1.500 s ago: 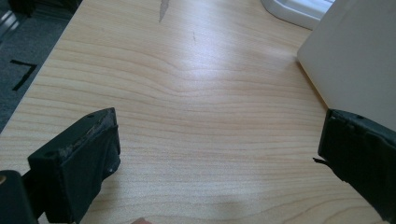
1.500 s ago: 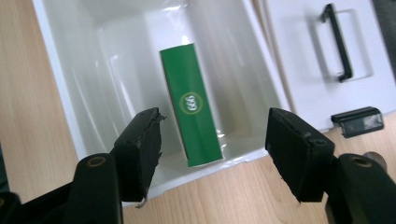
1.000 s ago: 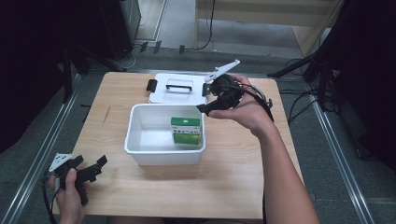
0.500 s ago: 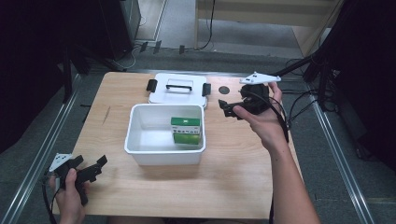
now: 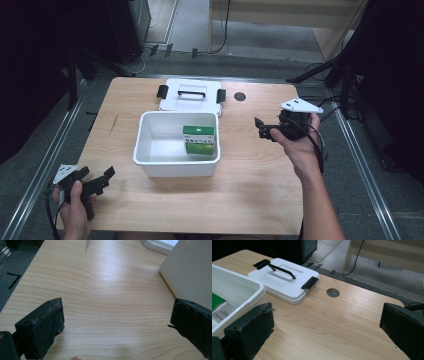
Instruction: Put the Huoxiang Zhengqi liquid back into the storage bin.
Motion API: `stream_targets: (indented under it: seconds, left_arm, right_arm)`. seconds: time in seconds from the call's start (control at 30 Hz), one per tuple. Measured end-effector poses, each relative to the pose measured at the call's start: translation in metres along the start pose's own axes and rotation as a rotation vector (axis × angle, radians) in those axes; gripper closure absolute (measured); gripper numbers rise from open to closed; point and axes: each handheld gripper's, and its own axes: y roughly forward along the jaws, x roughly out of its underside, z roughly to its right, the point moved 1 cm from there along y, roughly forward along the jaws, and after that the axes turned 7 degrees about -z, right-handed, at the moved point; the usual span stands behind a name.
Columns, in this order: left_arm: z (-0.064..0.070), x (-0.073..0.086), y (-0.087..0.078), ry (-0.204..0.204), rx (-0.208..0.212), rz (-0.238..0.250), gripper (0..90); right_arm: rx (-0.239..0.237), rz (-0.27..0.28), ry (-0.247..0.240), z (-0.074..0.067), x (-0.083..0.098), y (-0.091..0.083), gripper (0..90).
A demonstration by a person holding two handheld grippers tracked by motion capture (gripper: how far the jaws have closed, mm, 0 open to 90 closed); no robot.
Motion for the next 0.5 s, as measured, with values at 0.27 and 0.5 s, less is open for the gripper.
stream_targets:
  seconds: [0.27, 0.5]
  left_arm:
    - [0.000, 0.000, 0.000, -0.001, 0.000, 0.004, 0.0]
    - [0.000, 0.000, 0.000, 0.001, -0.002, 0.002, 0.0]
  right_arm:
    - [0.034, 0.016, 0.042, 0.015, 0.028, -0.007, 0.0]
    - [0.055, 0.019, 0.051, 0.025, 0.052, -0.010, 0.0]
